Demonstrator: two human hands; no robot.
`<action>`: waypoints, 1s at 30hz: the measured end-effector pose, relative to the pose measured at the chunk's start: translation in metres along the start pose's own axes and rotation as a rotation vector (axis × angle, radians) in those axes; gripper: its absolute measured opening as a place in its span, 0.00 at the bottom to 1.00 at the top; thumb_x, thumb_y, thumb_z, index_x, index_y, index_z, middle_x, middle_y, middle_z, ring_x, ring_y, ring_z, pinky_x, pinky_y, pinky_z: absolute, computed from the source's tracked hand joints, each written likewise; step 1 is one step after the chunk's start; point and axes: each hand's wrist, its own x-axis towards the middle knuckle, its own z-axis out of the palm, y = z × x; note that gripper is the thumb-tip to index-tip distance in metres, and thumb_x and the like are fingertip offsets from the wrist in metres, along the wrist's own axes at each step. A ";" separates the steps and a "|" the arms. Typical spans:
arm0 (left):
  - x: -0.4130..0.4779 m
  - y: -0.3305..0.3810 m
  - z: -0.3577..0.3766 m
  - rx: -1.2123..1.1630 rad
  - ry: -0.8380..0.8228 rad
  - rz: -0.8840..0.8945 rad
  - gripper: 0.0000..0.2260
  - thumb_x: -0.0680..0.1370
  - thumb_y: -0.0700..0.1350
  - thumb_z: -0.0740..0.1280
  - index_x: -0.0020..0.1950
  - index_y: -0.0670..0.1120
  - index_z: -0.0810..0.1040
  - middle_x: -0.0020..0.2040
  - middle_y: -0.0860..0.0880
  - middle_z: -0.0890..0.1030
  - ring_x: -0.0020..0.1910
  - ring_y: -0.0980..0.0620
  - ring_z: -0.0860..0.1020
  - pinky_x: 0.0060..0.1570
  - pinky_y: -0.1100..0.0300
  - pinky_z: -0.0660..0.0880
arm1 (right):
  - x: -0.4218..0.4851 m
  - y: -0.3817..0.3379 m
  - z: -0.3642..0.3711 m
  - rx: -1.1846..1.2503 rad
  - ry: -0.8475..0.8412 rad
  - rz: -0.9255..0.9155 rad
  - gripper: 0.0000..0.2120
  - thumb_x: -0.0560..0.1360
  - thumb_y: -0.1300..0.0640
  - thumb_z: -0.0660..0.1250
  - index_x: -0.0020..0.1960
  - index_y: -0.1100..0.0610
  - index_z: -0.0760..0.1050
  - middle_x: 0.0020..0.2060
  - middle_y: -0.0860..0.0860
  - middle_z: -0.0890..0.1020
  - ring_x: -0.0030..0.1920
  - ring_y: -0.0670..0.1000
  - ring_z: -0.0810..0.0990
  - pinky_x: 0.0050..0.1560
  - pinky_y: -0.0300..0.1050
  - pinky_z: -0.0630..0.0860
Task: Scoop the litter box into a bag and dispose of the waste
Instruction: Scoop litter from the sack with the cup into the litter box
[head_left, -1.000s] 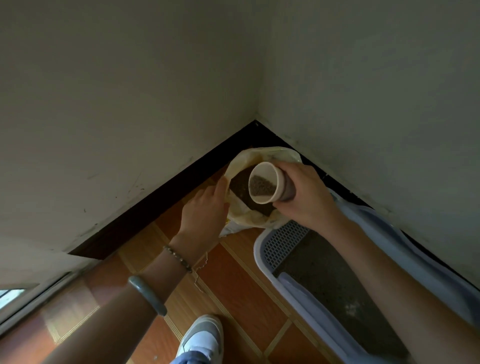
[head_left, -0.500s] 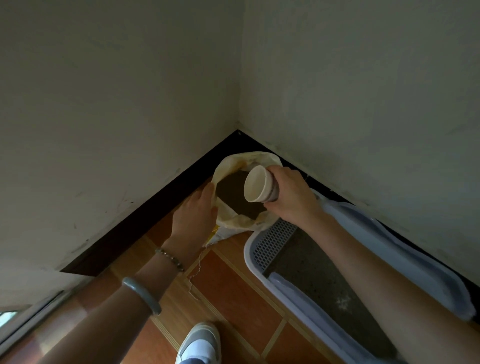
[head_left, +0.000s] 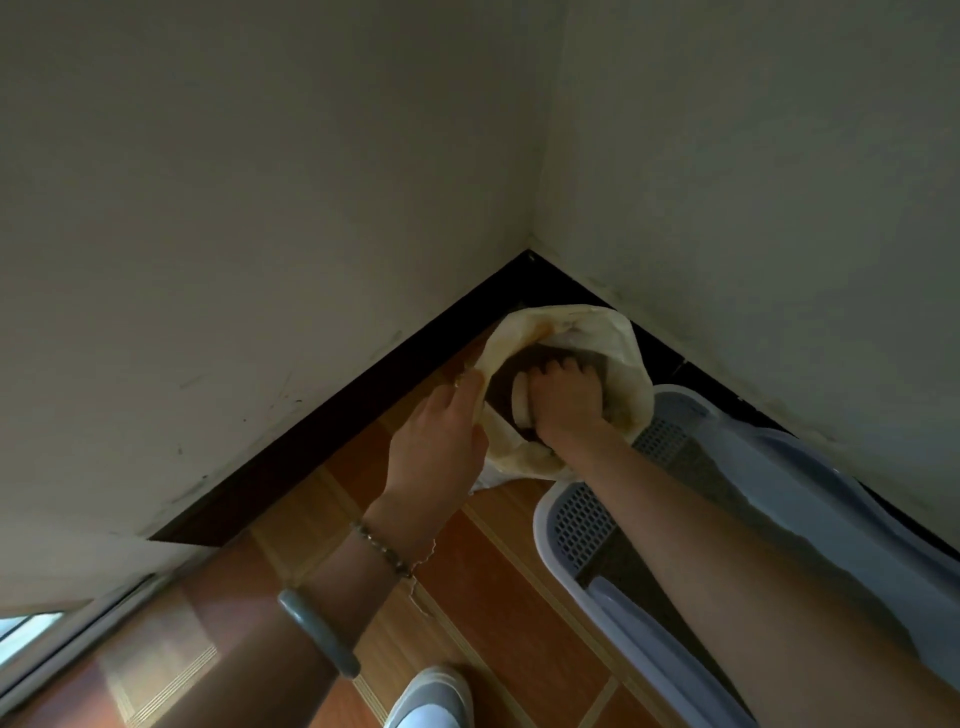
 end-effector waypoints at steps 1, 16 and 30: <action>0.001 -0.001 0.001 -0.001 0.004 0.008 0.21 0.78 0.41 0.62 0.71 0.49 0.65 0.58 0.47 0.76 0.53 0.51 0.76 0.42 0.65 0.68 | 0.004 -0.001 0.004 0.008 0.007 -0.003 0.17 0.74 0.53 0.64 0.62 0.56 0.70 0.58 0.55 0.75 0.60 0.56 0.71 0.59 0.52 0.68; 0.000 -0.010 0.004 -0.024 -0.008 0.039 0.23 0.76 0.41 0.66 0.71 0.48 0.67 0.57 0.45 0.77 0.53 0.47 0.77 0.42 0.58 0.76 | 0.016 -0.010 0.024 0.666 0.105 0.033 0.14 0.72 0.50 0.68 0.54 0.57 0.76 0.49 0.54 0.82 0.51 0.56 0.80 0.50 0.47 0.77; 0.000 -0.002 -0.007 0.031 -0.090 -0.030 0.24 0.79 0.47 0.61 0.73 0.51 0.58 0.61 0.46 0.73 0.59 0.46 0.74 0.50 0.54 0.74 | -0.051 0.028 -0.015 1.293 0.158 0.090 0.29 0.63 0.53 0.77 0.61 0.51 0.72 0.55 0.46 0.78 0.55 0.44 0.76 0.55 0.41 0.74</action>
